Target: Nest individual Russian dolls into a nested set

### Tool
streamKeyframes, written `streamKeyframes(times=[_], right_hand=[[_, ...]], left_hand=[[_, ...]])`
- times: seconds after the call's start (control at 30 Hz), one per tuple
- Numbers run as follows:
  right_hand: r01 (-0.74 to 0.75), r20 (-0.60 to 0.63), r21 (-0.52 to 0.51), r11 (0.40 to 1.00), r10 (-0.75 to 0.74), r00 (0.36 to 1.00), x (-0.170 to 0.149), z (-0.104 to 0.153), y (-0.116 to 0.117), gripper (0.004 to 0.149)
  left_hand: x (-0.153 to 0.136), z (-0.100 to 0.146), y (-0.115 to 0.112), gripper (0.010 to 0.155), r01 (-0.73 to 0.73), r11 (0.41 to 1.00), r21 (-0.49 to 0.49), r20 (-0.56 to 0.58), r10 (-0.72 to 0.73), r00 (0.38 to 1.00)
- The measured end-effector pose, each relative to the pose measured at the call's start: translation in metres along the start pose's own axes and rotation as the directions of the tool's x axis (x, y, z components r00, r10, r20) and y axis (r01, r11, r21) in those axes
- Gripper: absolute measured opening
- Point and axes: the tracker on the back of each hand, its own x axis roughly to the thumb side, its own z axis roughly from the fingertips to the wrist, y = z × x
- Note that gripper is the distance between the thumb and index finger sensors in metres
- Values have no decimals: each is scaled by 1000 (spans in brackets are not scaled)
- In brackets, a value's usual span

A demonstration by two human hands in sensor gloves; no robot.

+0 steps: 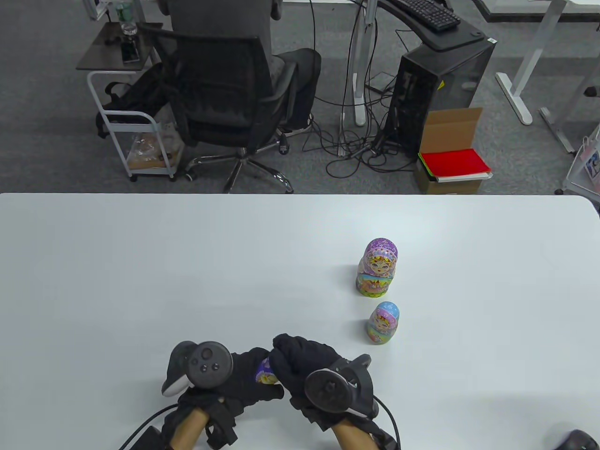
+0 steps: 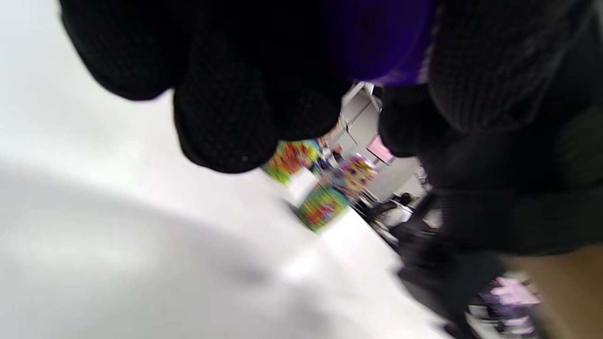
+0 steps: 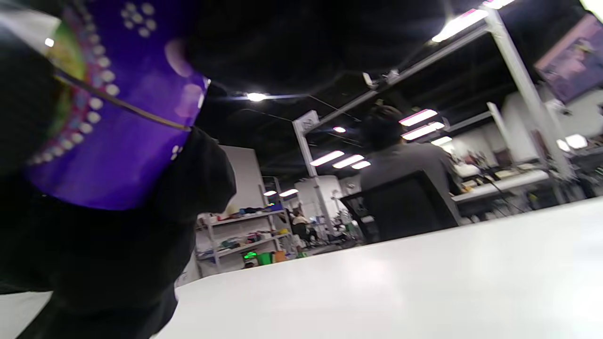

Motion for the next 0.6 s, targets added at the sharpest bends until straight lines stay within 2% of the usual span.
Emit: streamKeyframes(times=[0.03, 0.1, 0.17, 0.2, 0.27, 0.47, 0.53, 0.6], right_hand=[[-16, 19, -10, 1000, 16, 1000, 3, 0, 0, 51], [-32, 41, -15, 999, 32, 999, 8, 1, 2, 51], [12, 7, 9, 1000, -12, 1000, 9, -1, 3, 51], [15, -18, 5, 1000, -15, 1000, 7, 0, 2, 50], [10, -44, -15, 1000, -10, 999, 5, 0, -1, 49], [-8, -107, -41, 999, 4, 994, 7, 2, -8, 47], [-21, -132, -45, 999, 14, 991, 9, 2, -8, 47], [-16, -155, -25, 1000, 12, 988, 8, 1, -8, 46]], left_hand=[[-3, 0, 1, 76, -27, 999, -30, -1, 27, 1000], [-3, 0, 2, 74, 7, 999, -52, 12, -6, 1000], [6, 1, 1, 66, 114, 993, 38, 41, -115, 993], [13, 4, 1, 63, 221, 968, 121, 33, -227, 973], [22, 6, -4, 60, 289, 931, 222, 3, -297, 955], [39, 9, -11, 54, 401, 854, 333, -73, -400, 914], [42, 10, -13, 53, 459, 805, 377, -101, -457, 884], [42, 10, -15, 53, 461, 805, 374, -112, -454, 884]])
